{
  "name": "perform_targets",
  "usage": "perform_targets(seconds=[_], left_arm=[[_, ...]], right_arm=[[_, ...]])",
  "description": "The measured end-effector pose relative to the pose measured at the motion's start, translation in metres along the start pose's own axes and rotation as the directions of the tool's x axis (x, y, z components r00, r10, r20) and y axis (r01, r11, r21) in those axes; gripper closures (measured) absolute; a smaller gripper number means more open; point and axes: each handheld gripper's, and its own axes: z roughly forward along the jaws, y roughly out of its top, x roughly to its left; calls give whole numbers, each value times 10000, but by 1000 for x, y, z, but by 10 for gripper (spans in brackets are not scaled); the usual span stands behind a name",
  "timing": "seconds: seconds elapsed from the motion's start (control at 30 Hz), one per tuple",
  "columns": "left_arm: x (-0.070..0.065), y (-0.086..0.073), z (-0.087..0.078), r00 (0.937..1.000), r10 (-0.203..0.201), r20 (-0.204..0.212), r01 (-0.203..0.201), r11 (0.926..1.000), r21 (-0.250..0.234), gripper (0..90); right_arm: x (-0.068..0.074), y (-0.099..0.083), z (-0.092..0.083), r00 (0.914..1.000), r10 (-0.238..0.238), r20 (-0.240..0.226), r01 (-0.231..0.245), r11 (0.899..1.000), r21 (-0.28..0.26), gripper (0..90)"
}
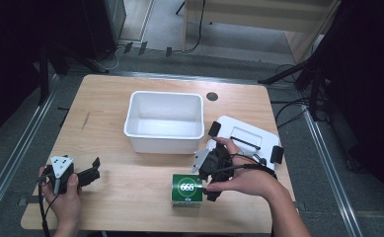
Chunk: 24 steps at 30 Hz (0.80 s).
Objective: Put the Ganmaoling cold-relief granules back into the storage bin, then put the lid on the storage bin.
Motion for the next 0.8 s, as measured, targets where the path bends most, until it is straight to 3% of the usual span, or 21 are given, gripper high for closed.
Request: perform_targets(seconds=[0.4, 0.8], left_arm=[[0, 0, 0, 10000, -8, 29, 8, 10000, -6, 0], [0, -1, -2, 10000, 45, 38, -44, 10000, -75, 0]], right_arm=[[20, 29, 12, 9950, -836, -553, 839, 9965, 25, 0], [32, 35, 27, 9866, -1189, -1121, 1215, 9925, 165, 0]])
